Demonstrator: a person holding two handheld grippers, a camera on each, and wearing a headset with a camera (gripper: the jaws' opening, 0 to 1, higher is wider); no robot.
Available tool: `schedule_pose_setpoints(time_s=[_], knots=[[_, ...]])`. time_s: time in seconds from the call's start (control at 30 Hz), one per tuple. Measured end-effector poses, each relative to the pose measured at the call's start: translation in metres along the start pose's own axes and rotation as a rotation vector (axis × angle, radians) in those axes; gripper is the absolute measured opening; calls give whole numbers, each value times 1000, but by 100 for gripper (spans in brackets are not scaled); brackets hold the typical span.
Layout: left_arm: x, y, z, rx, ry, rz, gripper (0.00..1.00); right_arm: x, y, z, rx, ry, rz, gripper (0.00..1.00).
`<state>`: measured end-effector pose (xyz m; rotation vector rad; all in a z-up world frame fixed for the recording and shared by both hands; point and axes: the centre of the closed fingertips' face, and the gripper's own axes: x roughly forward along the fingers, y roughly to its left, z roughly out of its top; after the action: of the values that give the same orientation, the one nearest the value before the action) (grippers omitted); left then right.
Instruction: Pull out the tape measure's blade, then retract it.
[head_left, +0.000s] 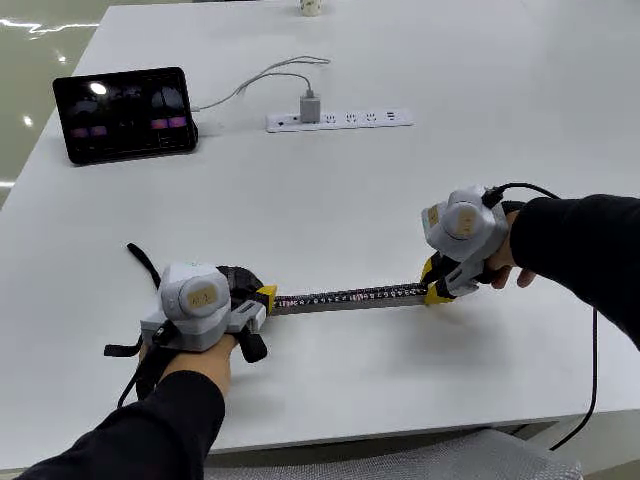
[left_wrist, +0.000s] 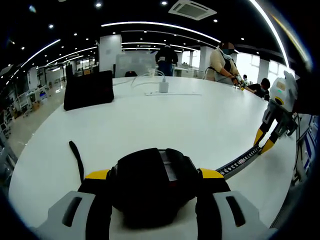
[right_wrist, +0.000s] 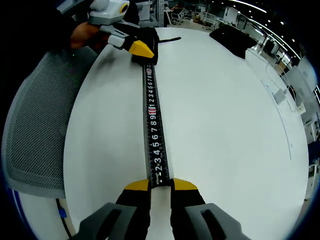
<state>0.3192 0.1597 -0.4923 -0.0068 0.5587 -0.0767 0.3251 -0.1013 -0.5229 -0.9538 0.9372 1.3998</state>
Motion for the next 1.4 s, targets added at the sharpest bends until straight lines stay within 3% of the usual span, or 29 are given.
schedule_pose_setpoints(time_s=[0.6, 0.73, 1.4], knots=[[0, 0, -1, -19, 33, -21, 63, 3, -2, 5, 51, 27, -22, 11], [1, 0, -2, -18, 41, -24, 63, 5, -2, 5, 13, 46, -22, 11], [1, -1, -2, -22, 50, -30, 63, 9, -2, 12, 3, 28, -11, 11]])
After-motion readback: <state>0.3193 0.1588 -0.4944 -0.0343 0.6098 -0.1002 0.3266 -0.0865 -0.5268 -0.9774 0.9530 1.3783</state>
